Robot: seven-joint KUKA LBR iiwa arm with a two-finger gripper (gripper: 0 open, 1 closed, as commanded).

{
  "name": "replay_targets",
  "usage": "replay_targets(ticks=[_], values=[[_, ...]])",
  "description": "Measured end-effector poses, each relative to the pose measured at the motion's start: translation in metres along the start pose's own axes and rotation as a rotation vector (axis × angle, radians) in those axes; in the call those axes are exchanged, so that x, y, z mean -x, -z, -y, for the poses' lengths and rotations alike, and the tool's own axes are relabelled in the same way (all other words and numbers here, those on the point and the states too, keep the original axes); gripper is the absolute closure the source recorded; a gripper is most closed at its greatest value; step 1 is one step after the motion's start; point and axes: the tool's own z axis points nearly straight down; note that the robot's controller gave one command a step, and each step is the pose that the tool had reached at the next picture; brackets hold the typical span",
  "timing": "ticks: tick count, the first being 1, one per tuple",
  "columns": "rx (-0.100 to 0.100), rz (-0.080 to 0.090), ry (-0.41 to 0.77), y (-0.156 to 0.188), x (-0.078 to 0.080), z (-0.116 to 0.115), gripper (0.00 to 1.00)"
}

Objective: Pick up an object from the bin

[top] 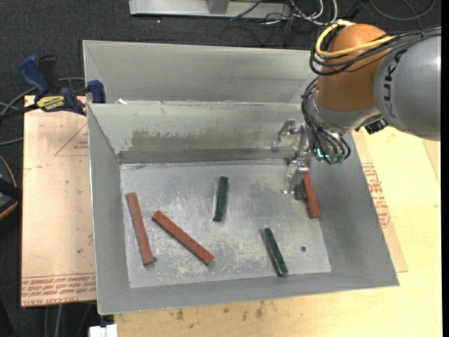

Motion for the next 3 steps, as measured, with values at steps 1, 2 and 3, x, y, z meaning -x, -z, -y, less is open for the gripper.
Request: replay_targets(ticks=[1, 2, 3], values=[[-0.001, 0.008, 0.001, 0.005, 0.002, 0.000, 0.00], [0.001, 0.011, 0.086, -0.005, 0.004, 0.021, 0.00], [-0.003, 0.011, 0.287, -0.058, 0.004, 0.061, 0.00]])
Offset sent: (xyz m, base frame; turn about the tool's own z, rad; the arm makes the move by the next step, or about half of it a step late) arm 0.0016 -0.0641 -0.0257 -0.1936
